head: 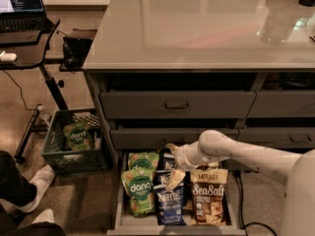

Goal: Pick green rice chip bag from bottom drawer and place on counter

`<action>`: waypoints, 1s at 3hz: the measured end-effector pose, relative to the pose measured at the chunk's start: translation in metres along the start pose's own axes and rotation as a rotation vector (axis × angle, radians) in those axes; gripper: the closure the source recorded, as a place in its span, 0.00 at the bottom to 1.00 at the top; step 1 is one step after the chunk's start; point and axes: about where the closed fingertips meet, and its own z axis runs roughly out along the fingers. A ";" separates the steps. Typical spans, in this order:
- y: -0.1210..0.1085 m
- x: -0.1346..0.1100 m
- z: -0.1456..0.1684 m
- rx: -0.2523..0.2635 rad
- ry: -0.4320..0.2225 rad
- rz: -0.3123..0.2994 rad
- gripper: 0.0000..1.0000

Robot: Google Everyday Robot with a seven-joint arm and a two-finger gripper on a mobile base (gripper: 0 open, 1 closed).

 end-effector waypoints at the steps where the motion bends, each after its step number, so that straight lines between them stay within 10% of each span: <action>1: -0.005 -0.012 0.030 -0.014 0.045 -0.052 0.00; 3: -0.018 -0.016 0.106 -0.107 0.109 -0.078 0.00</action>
Offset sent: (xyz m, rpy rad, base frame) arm 0.0336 0.0775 -0.0593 -0.1680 -0.0002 0.0984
